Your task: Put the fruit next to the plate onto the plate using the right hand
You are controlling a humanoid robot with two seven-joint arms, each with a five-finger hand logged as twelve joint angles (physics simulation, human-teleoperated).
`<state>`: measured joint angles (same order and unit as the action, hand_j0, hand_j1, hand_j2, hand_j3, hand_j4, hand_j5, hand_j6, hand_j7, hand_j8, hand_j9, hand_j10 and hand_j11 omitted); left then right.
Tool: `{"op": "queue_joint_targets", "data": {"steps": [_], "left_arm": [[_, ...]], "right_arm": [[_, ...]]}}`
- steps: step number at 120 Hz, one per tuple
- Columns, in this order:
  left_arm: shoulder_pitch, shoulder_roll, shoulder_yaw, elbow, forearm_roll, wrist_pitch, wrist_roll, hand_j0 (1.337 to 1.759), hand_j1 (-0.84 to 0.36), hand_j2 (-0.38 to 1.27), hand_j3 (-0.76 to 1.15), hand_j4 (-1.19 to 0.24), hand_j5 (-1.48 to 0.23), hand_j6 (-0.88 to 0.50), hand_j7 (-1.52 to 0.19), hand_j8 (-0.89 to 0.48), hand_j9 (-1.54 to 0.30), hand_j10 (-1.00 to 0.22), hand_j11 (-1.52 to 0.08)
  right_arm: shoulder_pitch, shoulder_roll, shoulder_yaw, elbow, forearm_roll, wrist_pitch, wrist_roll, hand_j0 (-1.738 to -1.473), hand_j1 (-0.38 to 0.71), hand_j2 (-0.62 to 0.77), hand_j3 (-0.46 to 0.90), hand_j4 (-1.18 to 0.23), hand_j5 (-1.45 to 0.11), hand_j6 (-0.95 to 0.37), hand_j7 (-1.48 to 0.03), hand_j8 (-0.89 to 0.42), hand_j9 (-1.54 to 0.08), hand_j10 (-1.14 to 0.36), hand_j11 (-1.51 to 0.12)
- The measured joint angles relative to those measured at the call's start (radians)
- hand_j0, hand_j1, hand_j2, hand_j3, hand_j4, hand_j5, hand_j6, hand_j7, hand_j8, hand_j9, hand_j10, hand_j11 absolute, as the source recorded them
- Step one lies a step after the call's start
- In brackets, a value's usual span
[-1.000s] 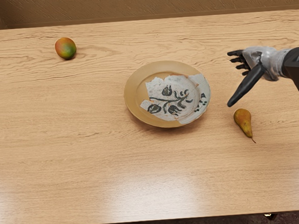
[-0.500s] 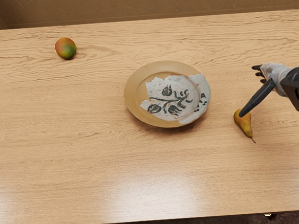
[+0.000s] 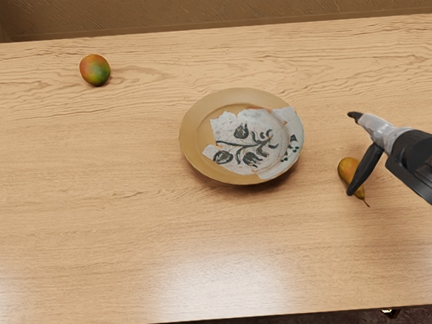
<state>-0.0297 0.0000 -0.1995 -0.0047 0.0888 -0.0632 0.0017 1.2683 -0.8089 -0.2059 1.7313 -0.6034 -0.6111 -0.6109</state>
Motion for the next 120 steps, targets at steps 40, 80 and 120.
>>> {"op": "queue_joint_targets", "data": {"steps": [40, 80, 120], "left_arm": [[0.000, 0.000, 0.000, 0.000, 0.000, 0.000, 0.000, 1.658, 0.32, 0.00, 0.00, -0.02, -0.03, -0.02, -0.03, -0.02, -0.03, -0.02, -0.03], [-0.001, 0.000, 0.000, 0.000, 0.000, 0.000, 0.000, 1.658, 0.32, 0.00, 0.00, -0.02, -0.03, -0.02, -0.03, -0.02, -0.03, -0.02, -0.03], [-0.001, 0.000, 0.000, 0.000, 0.000, 0.000, 0.000, 1.658, 0.32, 0.00, 0.00, -0.02, -0.03, -0.02, -0.03, -0.02, -0.03, -0.02, -0.03]], "right_arm": [[-0.104, 0.003, 0.011, -0.005, -0.141, 0.000, 0.000, -1.658, -0.09, -0.04, 0.00, -0.22, -0.29, -0.22, -0.29, -0.22, -0.29, -0.22, -0.29], [-0.128, 0.030, 0.014, -0.027, -0.162, 0.000, 0.000, -1.658, 0.02, -0.06, 0.00, -0.31, -0.40, -0.31, -0.40, -0.31, -0.40, -0.31, -0.40], [-0.148, 0.054, 0.014, -0.049, -0.178, 0.001, 0.004, -1.658, 0.04, -0.06, 0.00, -0.35, -0.39, -0.32, -0.42, -0.13, -0.73, -0.12, -0.80]]}}
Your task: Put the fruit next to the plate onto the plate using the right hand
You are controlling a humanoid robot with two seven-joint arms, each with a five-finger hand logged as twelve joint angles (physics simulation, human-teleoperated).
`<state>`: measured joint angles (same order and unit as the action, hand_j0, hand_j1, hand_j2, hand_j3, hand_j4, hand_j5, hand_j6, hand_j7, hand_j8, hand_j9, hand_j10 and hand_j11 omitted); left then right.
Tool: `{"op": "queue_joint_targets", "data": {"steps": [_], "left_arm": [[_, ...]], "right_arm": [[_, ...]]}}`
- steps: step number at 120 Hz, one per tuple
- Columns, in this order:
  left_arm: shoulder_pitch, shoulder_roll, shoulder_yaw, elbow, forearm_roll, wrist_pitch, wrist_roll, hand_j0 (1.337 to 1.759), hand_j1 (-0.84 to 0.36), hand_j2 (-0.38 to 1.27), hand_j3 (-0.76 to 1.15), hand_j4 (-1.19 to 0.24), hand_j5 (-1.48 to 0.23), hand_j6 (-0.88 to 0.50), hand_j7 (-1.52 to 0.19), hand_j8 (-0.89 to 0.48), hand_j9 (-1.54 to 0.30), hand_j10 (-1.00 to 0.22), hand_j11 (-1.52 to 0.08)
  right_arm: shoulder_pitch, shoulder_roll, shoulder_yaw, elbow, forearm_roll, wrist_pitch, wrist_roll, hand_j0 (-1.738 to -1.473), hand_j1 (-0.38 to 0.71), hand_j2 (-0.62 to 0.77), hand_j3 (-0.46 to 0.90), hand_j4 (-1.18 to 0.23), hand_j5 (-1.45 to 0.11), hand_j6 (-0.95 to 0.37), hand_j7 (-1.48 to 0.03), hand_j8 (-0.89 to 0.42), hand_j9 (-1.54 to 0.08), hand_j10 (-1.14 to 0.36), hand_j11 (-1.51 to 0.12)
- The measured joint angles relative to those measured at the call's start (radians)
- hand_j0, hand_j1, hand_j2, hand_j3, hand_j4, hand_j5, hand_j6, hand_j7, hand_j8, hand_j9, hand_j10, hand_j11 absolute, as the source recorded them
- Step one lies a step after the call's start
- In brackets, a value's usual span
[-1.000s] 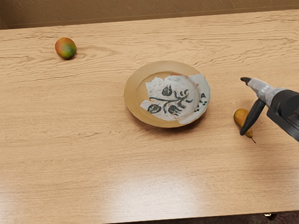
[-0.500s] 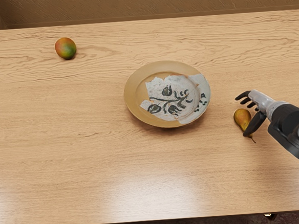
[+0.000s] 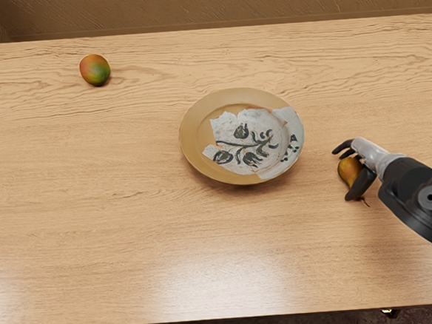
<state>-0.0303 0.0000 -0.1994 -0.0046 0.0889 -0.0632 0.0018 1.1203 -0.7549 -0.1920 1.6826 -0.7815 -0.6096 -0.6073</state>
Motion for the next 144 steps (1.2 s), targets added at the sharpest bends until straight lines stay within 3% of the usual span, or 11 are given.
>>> {"op": "queue_joint_targets", "data": {"steps": [9, 20, 31, 33, 39, 41, 46, 67, 88, 110, 144], "left_arm": [[0.000, 0.000, 0.000, 0.000, 0.000, 0.000, 0.000, 1.658, 0.32, 0.00, 0.00, -0.02, -0.03, -0.02, -0.03, -0.02, -0.03, -0.02, -0.03], [0.000, 0.000, 0.000, 0.000, 0.000, 0.000, 0.001, 1.658, 0.32, 0.00, 0.00, -0.02, -0.03, -0.02, -0.03, -0.02, -0.03, -0.02, -0.03], [0.001, 0.000, 0.001, 0.000, 0.000, 0.000, 0.001, 1.658, 0.32, 0.00, 0.00, -0.02, -0.03, -0.02, -0.03, -0.02, -0.03, -0.02, -0.03], [0.001, 0.000, 0.001, 0.000, 0.000, 0.000, 0.001, 1.658, 0.32, 0.00, 0.00, -0.02, -0.03, -0.02, -0.03, -0.02, -0.03, -0.02, -0.03], [0.001, 0.000, 0.001, 0.000, 0.000, 0.000, 0.001, 1.658, 0.32, 0.00, 0.00, -0.02, -0.03, -0.02, -0.03, -0.02, -0.03, -0.02, -0.03], [0.001, 0.000, 0.001, 0.000, 0.000, 0.000, 0.001, 1.658, 0.32, 0.00, 0.00, -0.02, -0.03, -0.02, -0.03, -0.02, -0.03, -0.02, -0.03], [0.001, 0.000, 0.001, 0.000, 0.000, 0.000, 0.001, 1.658, 0.32, 0.00, 0.00, -0.02, -0.03, -0.02, -0.03, -0.02, -0.03, -0.02, -0.03], [0.001, 0.000, 0.000, 0.000, 0.000, 0.000, 0.000, 1.658, 0.32, 0.00, 0.00, -0.02, -0.03, -0.02, -0.03, -0.02, -0.03, -0.02, -0.03], [0.001, 0.000, 0.000, 0.000, 0.000, 0.000, 0.000, 1.658, 0.32, 0.00, 0.00, -0.02, -0.03, -0.02, -0.03, -0.02, -0.03, -0.02, -0.03], [0.001, 0.000, 0.000, 0.000, 0.000, 0.000, 0.000, 1.658, 0.33, 0.00, 0.00, -0.02, -0.03, -0.02, -0.03, -0.02, -0.03, -0.02, -0.03], [0.001, 0.000, 0.000, 0.000, 0.000, 0.000, 0.000, 1.658, 0.32, 0.00, 0.00, -0.02, -0.03, -0.02, -0.03, -0.02, -0.03, -0.02, -0.03]], "right_arm": [[-0.005, 0.000, 0.001, -0.004, -0.008, 0.005, 0.005, -1.658, 0.08, -0.07, 0.00, -0.39, -0.43, -0.36, -0.47, -0.13, -0.79, -0.10, -0.90], [-0.007, -0.003, 0.002, -0.009, -0.011, 0.008, 0.010, -1.658, 0.15, -0.05, 0.00, -0.46, -0.51, -0.42, -0.55, -0.14, -0.82, -0.17, -0.81], [-0.007, -0.012, 0.003, -0.012, -0.017, 0.014, 0.017, -1.657, 0.20, -0.01, 0.00, -0.52, -0.60, -0.41, -0.64, -0.29, -0.66, -0.31, -0.70], [-0.007, -0.014, 0.003, -0.013, -0.017, 0.015, 0.019, -1.657, 0.21, 0.03, 0.00, -0.52, -0.62, -0.40, -0.65, -0.35, -0.52, -0.33, -0.63], [-0.006, -0.020, 0.003, -0.014, -0.014, 0.014, 0.025, -1.657, 0.23, 0.10, 0.00, -0.55, -0.67, -0.41, -0.70, -0.36, -0.61, -0.47, -0.42], [-0.006, -0.022, 0.003, -0.014, -0.013, 0.013, 0.022, -1.657, 0.23, 0.12, 0.00, -0.57, -0.68, -0.42, -0.71, -0.36, -0.63, -0.45, -0.51], [-0.006, -0.026, 0.003, -0.015, -0.012, 0.013, 0.020, -1.656, 0.23, 0.17, 0.00, -0.59, -0.71, -0.43, -0.75, -0.38, -0.68, -0.54, -0.36], [-0.002, -0.032, 0.003, -0.016, 0.001, 0.009, 0.010, -1.655, 0.25, 0.35, 0.00, -0.71, -0.87, -0.51, -0.90, -0.45, -0.88, -0.61, -0.26], [0.004, -0.036, 0.002, -0.016, 0.018, 0.003, -0.003, -1.654, 0.23, 0.37, 0.00, -0.81, -1.02, -0.57, -1.03, -0.52, -1.03, -0.59, -0.32], [0.013, -0.041, 0.037, -0.012, 0.029, -0.001, -0.010, -1.652, 0.17, 0.27, 0.00, -0.85, -1.09, -0.58, -1.09, -0.53, -1.08, -0.77, -0.79], [0.025, -0.036, 0.201, 0.008, 0.036, 0.000, -0.011, -1.652, 0.16, 0.25, 0.00, -0.87, -1.13, -0.56, -1.12, -0.50, -1.13, -0.74, -1.04]]}}
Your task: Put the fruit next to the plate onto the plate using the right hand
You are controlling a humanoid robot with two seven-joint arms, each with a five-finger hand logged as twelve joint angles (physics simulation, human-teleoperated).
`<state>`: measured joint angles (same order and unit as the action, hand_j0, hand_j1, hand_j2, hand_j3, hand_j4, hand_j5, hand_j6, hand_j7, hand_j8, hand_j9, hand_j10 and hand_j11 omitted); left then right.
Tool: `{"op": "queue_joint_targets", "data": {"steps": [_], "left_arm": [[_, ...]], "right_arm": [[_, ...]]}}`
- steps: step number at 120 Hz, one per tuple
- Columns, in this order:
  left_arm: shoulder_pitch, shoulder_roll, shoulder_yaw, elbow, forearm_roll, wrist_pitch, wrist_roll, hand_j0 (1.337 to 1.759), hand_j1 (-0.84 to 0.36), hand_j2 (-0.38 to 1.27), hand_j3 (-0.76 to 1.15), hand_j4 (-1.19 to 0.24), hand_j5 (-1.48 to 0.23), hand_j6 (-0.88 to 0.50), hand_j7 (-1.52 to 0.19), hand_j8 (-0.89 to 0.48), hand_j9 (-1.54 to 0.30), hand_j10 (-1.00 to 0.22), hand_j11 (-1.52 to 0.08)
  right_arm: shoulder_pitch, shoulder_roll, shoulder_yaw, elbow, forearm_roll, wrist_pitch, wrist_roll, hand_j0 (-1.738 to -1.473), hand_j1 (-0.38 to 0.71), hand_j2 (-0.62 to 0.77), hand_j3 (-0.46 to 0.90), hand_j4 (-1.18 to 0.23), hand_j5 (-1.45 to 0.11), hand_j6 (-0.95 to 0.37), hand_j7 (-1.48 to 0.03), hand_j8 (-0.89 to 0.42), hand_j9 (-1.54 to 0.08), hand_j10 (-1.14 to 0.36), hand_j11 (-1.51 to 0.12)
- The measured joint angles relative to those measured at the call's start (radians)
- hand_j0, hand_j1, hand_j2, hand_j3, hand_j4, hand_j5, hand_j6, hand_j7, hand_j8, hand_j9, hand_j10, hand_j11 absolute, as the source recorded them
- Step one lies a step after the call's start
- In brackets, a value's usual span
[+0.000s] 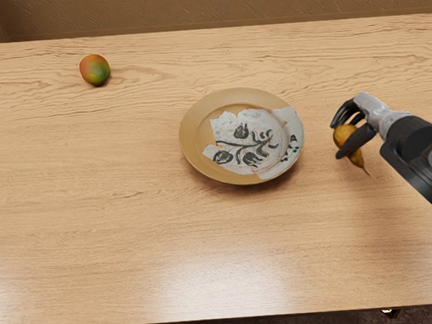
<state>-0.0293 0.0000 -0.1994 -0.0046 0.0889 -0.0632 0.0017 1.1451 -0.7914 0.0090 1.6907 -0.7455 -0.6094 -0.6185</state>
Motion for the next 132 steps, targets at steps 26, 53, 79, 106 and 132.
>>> {"op": "queue_joint_targets", "data": {"steps": [26, 53, 79, 106, 132], "left_arm": [[0.000, 0.000, 0.000, 0.000, 0.000, 0.000, 0.000, 1.658, 0.32, 0.00, 0.00, -0.02, -0.03, -0.02, -0.03, -0.02, -0.03, -0.02, -0.03], [0.000, 0.000, 0.000, 0.000, 0.000, 0.000, 0.000, 1.658, 0.33, 0.00, 0.00, -0.02, -0.03, -0.02, -0.03, -0.02, -0.03, -0.02, -0.03], [0.000, 0.000, 0.000, 0.000, 0.000, 0.000, 0.000, 1.658, 0.33, 0.00, 0.00, -0.02, -0.03, -0.02, -0.03, -0.02, -0.03, -0.02, -0.03], [0.000, 0.000, 0.000, 0.000, 0.000, 0.000, 0.000, 1.658, 0.32, 0.00, 0.00, -0.02, -0.03, -0.02, -0.03, -0.02, -0.03, -0.02, -0.03], [0.000, 0.000, 0.000, 0.000, 0.000, 0.000, 0.000, 1.658, 0.32, 0.00, 0.00, -0.02, -0.03, -0.02, -0.03, -0.02, -0.03, -0.02, -0.03]], "right_arm": [[0.092, 0.033, 0.046, 0.018, 0.082, 0.000, 0.000, -1.652, 0.17, 0.25, 0.00, -0.87, -1.14, -0.55, -1.13, -0.48, -1.14, -0.70, -1.09], [0.204, 0.140, 0.052, 0.019, 0.212, 0.000, 0.001, -1.652, 0.16, 0.25, 0.00, -0.87, -1.16, -0.55, -1.13, -0.48, -1.15, -0.70, -1.11], [0.248, 0.295, 0.054, -0.050, 0.273, 0.001, 0.001, -1.653, 0.17, 0.26, 0.00, -0.86, -1.17, -0.55, -1.13, -0.48, -1.15, -0.70, -1.13], [0.238, 0.412, 0.049, -0.145, 0.270, 0.001, 0.001, -1.653, 0.16, 0.22, 0.00, -0.86, -1.17, -0.55, -1.13, -0.48, -1.15, -0.70, -1.13], [0.220, 0.441, 0.050, -0.188, 0.264, -0.001, 0.004, -1.654, 0.18, 0.19, 0.00, -0.76, -0.99, -0.60, -0.99, -0.52, -0.99, -0.70, -0.99]]}}
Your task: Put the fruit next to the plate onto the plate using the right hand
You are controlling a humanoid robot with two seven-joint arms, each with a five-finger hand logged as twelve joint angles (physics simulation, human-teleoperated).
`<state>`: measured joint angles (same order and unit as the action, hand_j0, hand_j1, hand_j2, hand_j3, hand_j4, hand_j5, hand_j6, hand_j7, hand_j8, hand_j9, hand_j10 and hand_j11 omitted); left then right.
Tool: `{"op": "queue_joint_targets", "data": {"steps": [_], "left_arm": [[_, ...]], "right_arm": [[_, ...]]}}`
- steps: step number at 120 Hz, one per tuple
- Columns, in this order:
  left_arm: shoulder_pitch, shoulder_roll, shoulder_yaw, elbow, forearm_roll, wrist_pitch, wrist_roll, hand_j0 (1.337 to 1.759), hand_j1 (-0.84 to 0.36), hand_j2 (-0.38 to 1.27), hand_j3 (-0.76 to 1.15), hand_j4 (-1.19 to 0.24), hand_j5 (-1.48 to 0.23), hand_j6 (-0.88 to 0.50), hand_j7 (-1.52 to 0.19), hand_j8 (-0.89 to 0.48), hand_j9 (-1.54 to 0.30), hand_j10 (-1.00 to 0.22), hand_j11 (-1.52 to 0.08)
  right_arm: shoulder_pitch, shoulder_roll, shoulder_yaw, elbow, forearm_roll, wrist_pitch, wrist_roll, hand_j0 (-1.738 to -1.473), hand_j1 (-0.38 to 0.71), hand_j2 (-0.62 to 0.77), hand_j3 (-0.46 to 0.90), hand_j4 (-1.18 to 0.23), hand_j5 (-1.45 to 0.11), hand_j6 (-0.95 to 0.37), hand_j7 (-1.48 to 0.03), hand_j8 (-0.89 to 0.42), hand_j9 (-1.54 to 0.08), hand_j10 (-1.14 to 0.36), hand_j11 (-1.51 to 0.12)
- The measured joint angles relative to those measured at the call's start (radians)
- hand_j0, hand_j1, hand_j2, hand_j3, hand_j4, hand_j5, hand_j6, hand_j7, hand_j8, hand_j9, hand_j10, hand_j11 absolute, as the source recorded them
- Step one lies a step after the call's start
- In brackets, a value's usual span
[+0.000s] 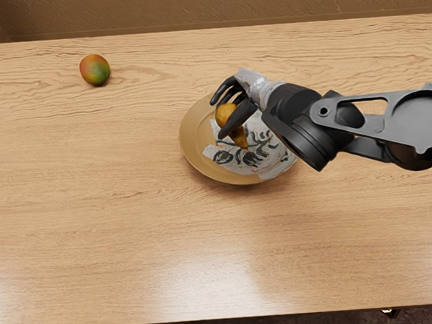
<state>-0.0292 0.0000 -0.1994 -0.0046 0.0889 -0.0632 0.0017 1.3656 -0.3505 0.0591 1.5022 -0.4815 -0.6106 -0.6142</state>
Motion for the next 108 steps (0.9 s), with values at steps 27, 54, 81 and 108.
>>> {"op": "queue_joint_targets", "data": {"steps": [27, 54, 81, 108], "left_arm": [[0.000, 0.000, 0.000, 0.000, 0.000, 0.000, 0.000, 1.658, 0.32, 0.00, 0.00, -0.02, -0.03, -0.02, -0.03, -0.02, -0.03, -0.02, -0.03], [0.000, 0.000, 0.000, 0.000, 0.000, 0.000, 0.000, 1.658, 0.32, 0.00, 0.00, -0.02, -0.03, -0.02, -0.03, -0.02, -0.03, -0.02, -0.03], [0.000, 0.000, 0.000, 0.000, 0.000, 0.000, 0.000, 1.658, 0.32, 0.00, 0.00, -0.02, -0.03, -0.02, -0.03, -0.02, -0.03, -0.02, -0.03], [0.000, 0.000, 0.000, 0.000, 0.000, 0.000, 0.000, 1.658, 0.32, 0.00, 0.00, -0.02, -0.03, -0.02, -0.03, -0.02, -0.03, -0.02, -0.03]], "right_arm": [[-0.013, 0.005, 0.004, -0.009, 0.002, 0.000, 0.003, -1.657, 0.16, 0.02, 0.00, -0.53, -0.70, -0.49, -0.70, -0.45, -0.70, -0.53, -0.69], [-0.015, 0.009, 0.006, -0.023, 0.002, 0.000, 0.003, -1.658, -0.03, -0.02, 0.00, -0.30, -0.39, -0.29, -0.39, -0.27, -0.39, -0.30, -0.39], [-0.080, -0.073, 0.142, -0.031, 0.008, 0.070, 0.003, -1.658, -0.24, -0.01, 0.00, -0.10, -0.13, -0.10, -0.13, -0.09, -0.13, -0.10, -0.13], [-0.264, -0.176, 0.438, -0.107, 0.055, 0.593, 0.003, -1.658, -0.31, 0.00, 0.00, -0.03, -0.04, -0.03, -0.04, -0.03, -0.04, -0.03, -0.04]]}}
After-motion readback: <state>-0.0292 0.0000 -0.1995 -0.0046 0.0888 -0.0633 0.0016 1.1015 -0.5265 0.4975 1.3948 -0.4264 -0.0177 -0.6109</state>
